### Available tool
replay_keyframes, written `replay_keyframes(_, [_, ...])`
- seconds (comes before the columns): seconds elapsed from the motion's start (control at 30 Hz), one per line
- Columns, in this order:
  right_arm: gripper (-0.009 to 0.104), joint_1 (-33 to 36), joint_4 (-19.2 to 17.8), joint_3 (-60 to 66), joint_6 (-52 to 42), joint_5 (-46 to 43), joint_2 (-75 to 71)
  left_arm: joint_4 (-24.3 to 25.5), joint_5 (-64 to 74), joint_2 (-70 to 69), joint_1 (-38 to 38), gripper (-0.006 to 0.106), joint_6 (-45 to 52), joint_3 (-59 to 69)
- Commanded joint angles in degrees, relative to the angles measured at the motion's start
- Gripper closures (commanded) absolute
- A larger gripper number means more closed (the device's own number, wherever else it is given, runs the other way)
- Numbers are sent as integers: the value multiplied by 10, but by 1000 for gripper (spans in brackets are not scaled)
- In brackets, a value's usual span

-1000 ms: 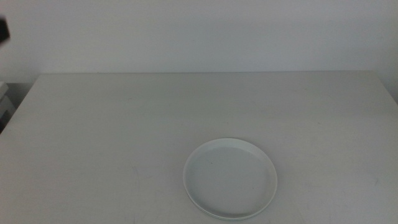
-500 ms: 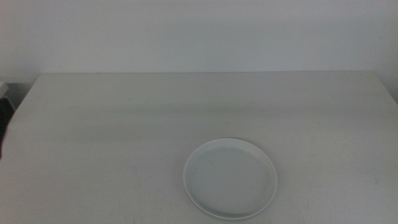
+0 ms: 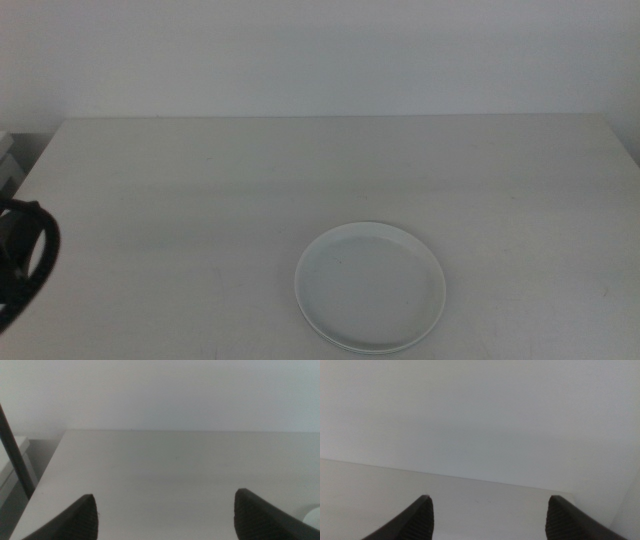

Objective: Stack the three bowls on top of each other.

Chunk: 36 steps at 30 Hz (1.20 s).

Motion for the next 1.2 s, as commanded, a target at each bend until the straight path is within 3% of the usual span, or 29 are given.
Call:
replay_keyframes(0.0, [38,2,5,-16,-7,-41,1,-11,-39,2,-1,-5,-6,-10])
replay_keyframes(0.27, [38,0,4,10,-7,-48,-2,-11,-39,-21,-1,-5,-6,4])
replay_keyframes(0.63, [38,0,-29,192,-7,-119,-147,-10,-40,-181,-1,-5,-6,132])
replay_keyframes(1.0, [38,0,-30,336,-7,-120,-272,-10,-43,-295,-1,-5,-6,245])
replay_keyframes(1.17, [38,-2,-36,342,-7,-86,-352,-11,-54,-294,-1,-5,-6,244])
